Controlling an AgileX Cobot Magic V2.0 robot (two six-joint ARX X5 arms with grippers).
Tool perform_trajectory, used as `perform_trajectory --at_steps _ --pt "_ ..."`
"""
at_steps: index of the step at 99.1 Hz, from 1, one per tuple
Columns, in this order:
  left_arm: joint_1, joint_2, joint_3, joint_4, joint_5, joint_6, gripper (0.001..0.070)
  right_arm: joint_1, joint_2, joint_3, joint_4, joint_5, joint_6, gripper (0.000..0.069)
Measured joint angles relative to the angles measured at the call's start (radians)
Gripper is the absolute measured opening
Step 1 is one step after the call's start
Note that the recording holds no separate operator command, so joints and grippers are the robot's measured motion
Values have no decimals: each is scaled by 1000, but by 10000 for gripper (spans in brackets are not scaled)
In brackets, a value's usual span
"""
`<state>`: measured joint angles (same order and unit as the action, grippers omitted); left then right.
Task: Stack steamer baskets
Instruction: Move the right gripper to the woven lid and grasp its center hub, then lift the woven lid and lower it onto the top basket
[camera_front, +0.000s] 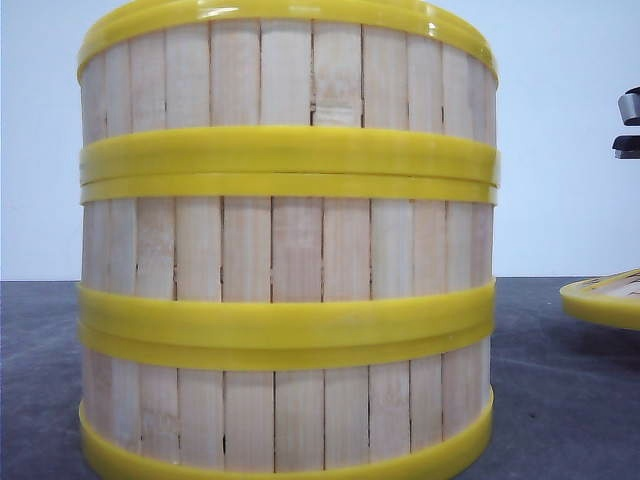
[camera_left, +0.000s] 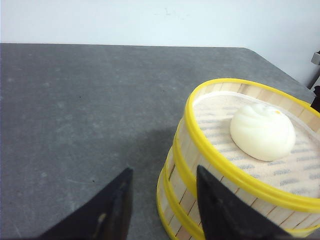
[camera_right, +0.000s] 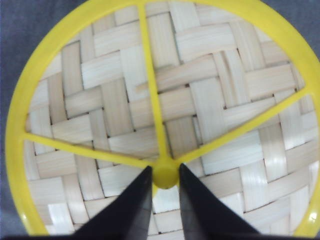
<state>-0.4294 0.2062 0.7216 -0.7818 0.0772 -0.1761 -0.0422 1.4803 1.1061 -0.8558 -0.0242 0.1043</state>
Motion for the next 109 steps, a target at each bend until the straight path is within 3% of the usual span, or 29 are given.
perform_trajectory --at_steps 56,83,109 --pt "0 0 0 0 0 0 228 -18 -5 16 -10 -4 -2 58" --pt "0 0 0 0 0 0 228 0 -129 184 -88 -11 -3 57" --pt "0 0 0 0 0 0 228 120 -226 400 -229 -177 -19 56"
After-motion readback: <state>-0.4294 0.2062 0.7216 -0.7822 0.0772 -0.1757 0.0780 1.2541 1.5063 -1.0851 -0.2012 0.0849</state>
